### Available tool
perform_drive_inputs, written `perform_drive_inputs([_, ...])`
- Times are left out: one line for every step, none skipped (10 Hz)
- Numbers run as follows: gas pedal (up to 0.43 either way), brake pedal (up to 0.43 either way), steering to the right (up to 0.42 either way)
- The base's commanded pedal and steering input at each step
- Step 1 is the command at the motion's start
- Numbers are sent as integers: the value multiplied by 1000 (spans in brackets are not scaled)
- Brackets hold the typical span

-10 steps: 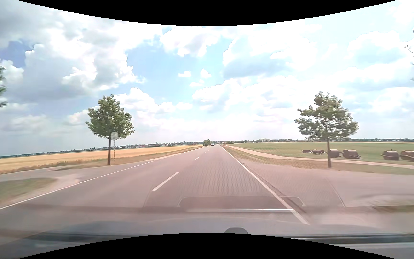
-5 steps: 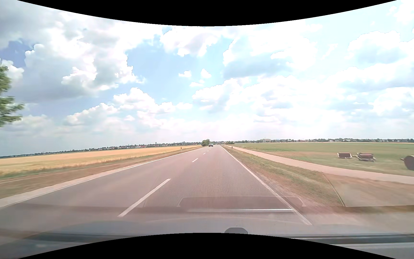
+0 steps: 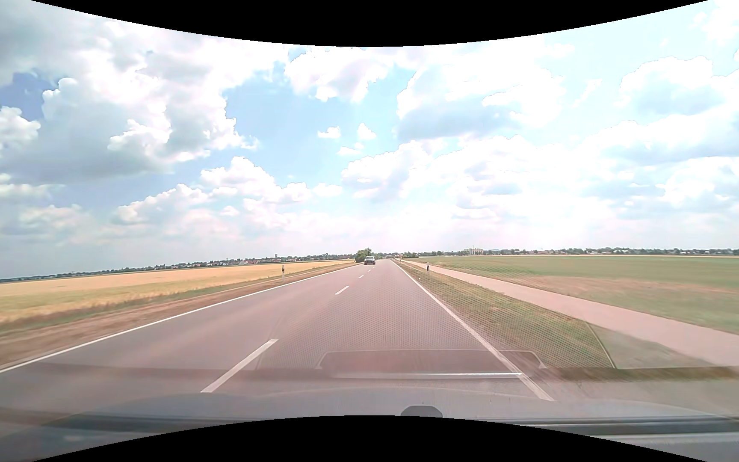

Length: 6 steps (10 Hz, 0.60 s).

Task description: Follow the waypoints while adhering to traffic rules and regulations

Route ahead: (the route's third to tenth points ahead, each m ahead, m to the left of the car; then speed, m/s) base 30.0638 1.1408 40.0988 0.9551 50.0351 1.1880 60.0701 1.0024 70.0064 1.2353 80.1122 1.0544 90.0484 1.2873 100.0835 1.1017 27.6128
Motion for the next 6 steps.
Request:
perform_drive_inputs([220, 0, -1])
perform_drive_inputs([220, 0, -2])
perform_drive_inputs([220, 0, -3])
perform_drive_inputs([220, 0, -3])
perform_drive_inputs([220, 0, -4])
perform_drive_inputs([220, 0, -4])
